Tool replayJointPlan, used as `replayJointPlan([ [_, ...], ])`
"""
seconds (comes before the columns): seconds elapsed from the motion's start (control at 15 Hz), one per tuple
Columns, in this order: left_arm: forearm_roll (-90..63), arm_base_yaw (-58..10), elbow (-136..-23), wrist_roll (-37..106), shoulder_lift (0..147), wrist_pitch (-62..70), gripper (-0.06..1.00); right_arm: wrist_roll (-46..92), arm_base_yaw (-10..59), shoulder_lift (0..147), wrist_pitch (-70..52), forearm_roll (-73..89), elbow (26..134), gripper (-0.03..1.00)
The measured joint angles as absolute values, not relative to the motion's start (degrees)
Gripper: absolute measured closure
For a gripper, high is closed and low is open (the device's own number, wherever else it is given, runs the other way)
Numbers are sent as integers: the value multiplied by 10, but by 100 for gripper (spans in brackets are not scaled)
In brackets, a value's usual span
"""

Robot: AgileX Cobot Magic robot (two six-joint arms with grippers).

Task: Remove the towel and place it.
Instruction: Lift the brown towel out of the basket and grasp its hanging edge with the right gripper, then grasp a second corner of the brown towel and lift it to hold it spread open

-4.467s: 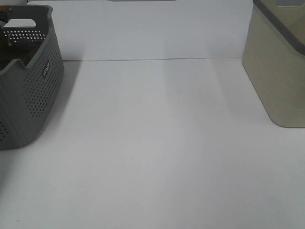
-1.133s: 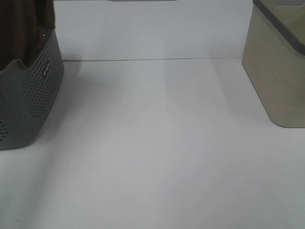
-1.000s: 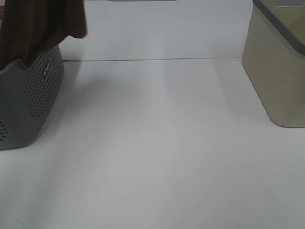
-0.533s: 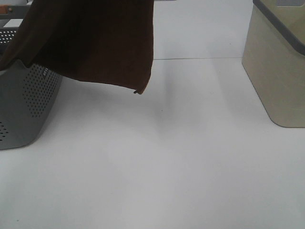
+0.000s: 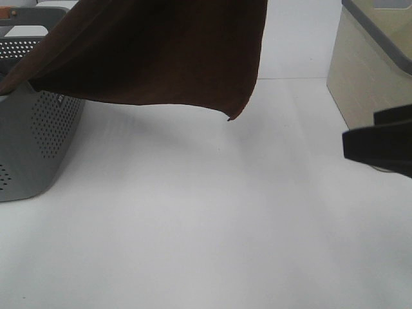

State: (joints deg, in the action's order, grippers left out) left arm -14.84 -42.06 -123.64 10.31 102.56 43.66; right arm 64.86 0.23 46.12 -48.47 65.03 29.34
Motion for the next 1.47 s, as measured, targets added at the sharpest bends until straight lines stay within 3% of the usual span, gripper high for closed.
replayJointPlan([
  [0.6, -151, -429, -1236, 102, 1026, 386, 94, 1116, 2, 688, -477, 985, 295, 28],
  [1.13, -151, -429, -1236, 101, 1026, 371, 94, 1155, 8, 834, -544, 996, 356, 28],
  [1.47, -151, -429, -1236, 101, 1026, 347, 94, 1165, 100, 879, -415, 996, 403, 28],
])
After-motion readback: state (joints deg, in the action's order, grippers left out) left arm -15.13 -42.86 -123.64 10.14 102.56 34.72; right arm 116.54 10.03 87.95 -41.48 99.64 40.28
